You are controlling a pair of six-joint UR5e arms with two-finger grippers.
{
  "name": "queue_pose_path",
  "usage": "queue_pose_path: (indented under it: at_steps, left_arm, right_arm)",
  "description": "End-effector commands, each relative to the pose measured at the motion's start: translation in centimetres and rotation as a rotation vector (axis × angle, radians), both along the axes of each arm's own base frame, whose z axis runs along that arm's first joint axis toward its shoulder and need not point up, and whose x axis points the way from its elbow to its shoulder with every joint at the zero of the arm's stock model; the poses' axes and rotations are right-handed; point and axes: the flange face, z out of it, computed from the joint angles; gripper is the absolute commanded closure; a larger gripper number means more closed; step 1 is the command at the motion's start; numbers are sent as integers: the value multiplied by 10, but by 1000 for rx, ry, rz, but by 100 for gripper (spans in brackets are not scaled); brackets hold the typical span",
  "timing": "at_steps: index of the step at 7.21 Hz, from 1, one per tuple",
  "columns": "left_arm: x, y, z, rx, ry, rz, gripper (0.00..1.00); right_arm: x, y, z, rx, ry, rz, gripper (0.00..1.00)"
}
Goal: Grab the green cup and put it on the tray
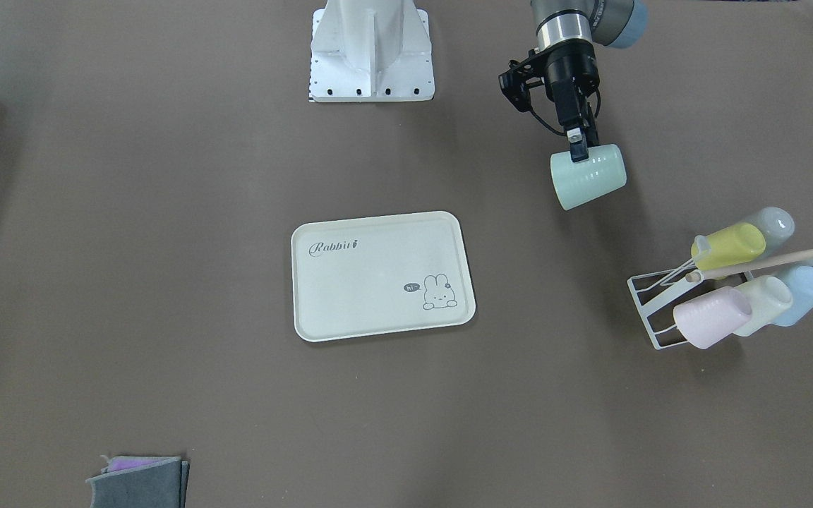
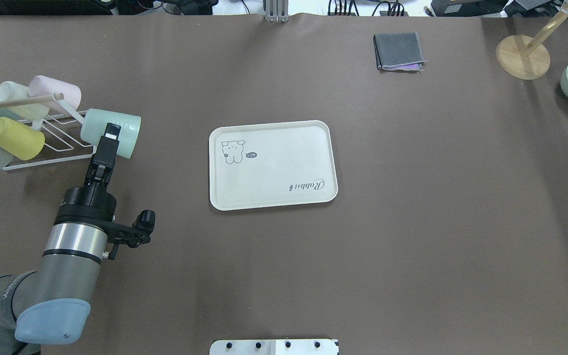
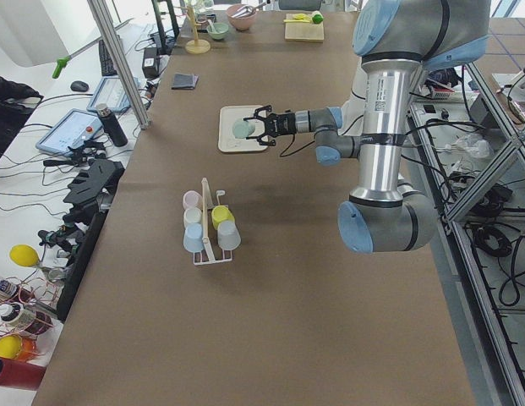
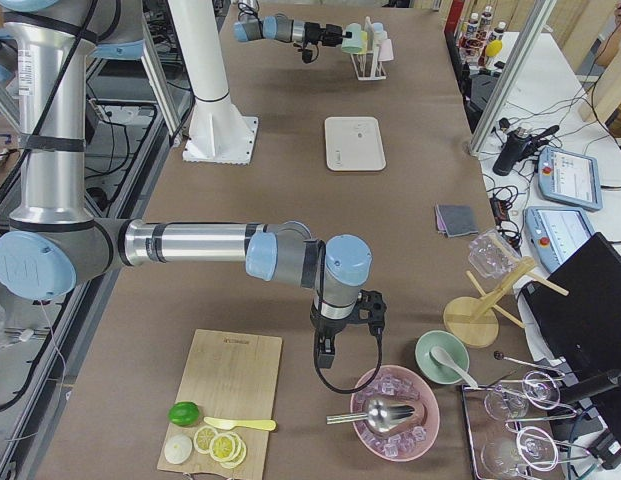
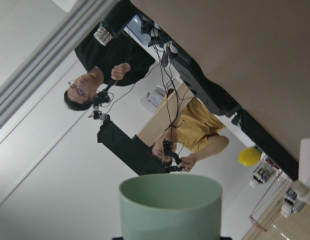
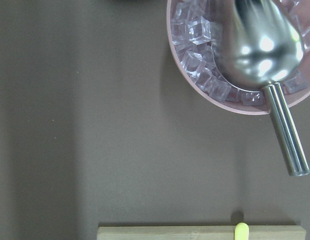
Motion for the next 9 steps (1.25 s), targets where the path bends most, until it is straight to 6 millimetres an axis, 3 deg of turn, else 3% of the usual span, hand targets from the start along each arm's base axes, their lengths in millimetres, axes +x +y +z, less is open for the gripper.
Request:
queue_pose_path:
  at_steps: [1, 3, 6, 8, 9]
  left_arm:
    - [18, 8, 5, -159, 434, 111, 99]
    - [42, 10, 21, -335, 806, 103, 100]
    - [85, 2, -10, -437, 1075, 145, 100]
    - [136, -36, -49, -479, 1228, 227, 100]
    - [149, -51, -68, -500, 1290, 260, 100]
  right_arm:
    - [0, 1, 1, -2, 0, 0, 0]
    - [0, 1, 1, -2, -2, 0, 0]
    - [0, 0, 0, 0, -2, -1, 0]
    - [0, 0, 0, 0, -5, -1, 0]
    - [0, 0, 0, -1, -5, 1, 0]
